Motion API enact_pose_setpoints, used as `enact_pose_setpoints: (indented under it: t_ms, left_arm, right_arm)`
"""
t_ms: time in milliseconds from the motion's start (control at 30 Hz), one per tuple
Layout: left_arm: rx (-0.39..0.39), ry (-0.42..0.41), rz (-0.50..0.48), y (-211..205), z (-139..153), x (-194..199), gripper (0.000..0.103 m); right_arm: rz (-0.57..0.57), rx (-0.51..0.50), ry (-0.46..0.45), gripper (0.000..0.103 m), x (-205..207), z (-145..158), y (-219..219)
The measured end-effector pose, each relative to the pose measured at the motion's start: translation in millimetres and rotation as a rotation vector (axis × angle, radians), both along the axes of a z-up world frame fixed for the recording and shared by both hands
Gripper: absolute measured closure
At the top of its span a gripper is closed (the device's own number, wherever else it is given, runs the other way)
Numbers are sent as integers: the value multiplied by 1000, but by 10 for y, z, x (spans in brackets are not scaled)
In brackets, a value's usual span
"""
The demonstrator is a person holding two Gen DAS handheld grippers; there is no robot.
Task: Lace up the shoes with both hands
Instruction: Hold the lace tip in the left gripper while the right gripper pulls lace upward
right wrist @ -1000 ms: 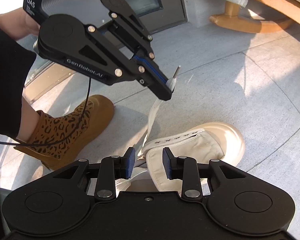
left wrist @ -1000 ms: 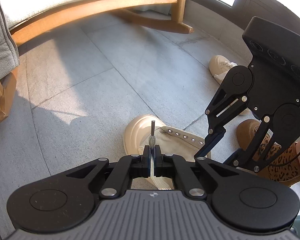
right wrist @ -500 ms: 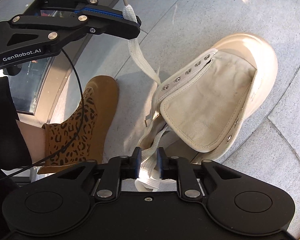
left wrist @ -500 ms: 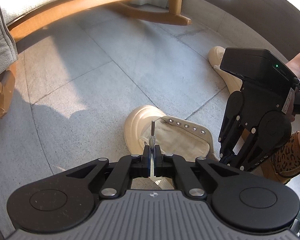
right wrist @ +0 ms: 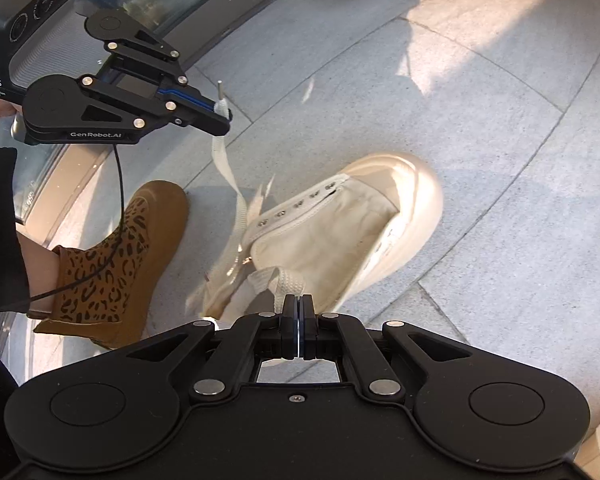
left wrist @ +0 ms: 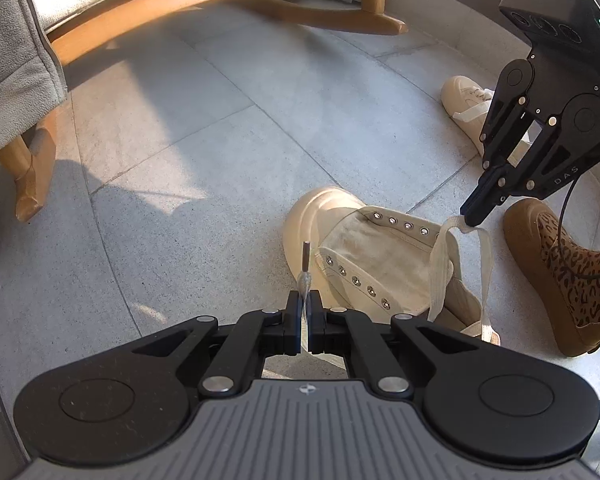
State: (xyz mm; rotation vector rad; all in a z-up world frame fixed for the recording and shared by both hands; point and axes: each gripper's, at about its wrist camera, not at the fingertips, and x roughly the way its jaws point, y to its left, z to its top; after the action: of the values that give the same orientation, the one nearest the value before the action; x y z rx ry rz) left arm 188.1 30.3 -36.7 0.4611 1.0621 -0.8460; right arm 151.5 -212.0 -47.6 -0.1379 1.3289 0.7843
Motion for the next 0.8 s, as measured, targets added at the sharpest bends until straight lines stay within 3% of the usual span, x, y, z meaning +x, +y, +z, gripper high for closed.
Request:
enact_pose_setpoints:
  t_ms: [200, 400, 500, 600, 733, 800]
  left_arm:
    - [24, -5, 7, 21, -33, 29, 102]
    - [-20, 5, -2, -20, 23, 27, 102]
    - [-44, 17, -21, -89, 47, 8, 102]
    - [-52, 16, -39, -162, 72, -23, 102]
    - [-81, 16, -52, -245, 125, -55, 102]
    - [-96, 18, -65, -280, 155, -62, 102]
  right_arm:
    - [-53, -190, -71, 103, 96, -98, -332]
    - [-32, -270, -30, 103, 45, -325, -355]
    - [12, -239, -2, 101, -14, -370, -313]
    - [27, -209, -42, 99, -31, -281, -242]
    - [60, -125, -168, 98, -26, -7, -125]
    - [88, -60, -229, 92, -22, 130, -45]
